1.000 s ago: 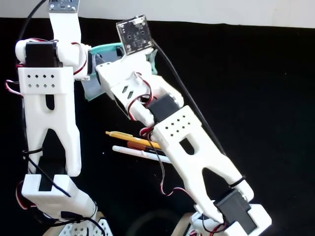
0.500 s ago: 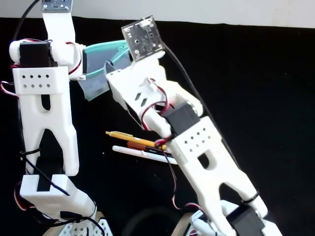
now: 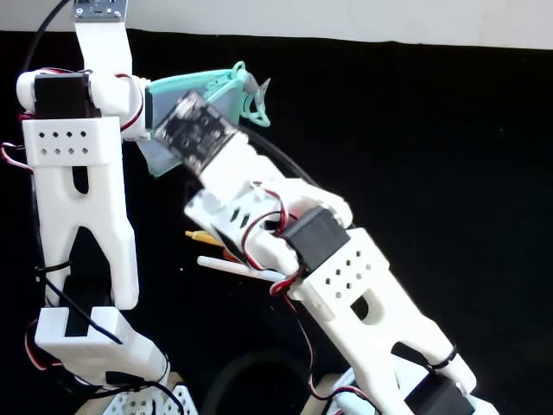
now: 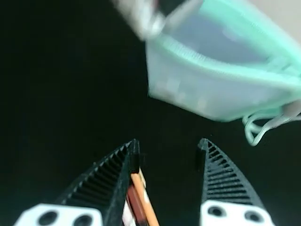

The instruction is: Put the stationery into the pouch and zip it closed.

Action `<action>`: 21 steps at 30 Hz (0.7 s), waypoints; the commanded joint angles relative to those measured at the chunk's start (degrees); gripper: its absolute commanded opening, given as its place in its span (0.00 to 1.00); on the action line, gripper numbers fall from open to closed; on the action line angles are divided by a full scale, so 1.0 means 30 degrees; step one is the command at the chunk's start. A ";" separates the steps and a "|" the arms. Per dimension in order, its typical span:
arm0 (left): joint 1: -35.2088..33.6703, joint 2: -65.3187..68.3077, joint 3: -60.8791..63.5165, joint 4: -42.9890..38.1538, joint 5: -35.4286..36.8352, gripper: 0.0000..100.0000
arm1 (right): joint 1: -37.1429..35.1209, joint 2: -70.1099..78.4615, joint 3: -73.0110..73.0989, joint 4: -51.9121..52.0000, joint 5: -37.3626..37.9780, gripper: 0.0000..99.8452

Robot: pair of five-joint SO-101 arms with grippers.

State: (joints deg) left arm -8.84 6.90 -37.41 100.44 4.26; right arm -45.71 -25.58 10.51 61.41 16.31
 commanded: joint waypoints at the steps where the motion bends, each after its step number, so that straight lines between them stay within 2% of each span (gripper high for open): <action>1: -0.0278 -0.0484 0.0015 -0.0176 0.0147 0.01 | -0.0190 -0.0659 0.1363 0.0073 0.1407 0.20; 7: -0.0278 -0.0484 0.0015 -0.0264 0.0147 0.01 | -0.0103 -0.0513 0.3971 -0.0425 0.1846 0.20; 14: -0.0249 -0.0484 0.0015 -0.0234 0.0147 0.01 | 0.0103 -0.0484 0.9070 -0.4205 0.3311 0.20; 21: -0.0190 -0.0484 0.0015 -0.0176 0.0176 0.01 | -0.0425 0.0249 1.1795 -0.6813 0.3868 0.20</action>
State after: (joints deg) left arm -8.84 6.90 -37.41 100.18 4.26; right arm -45.98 -25.41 45.14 44.97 27.12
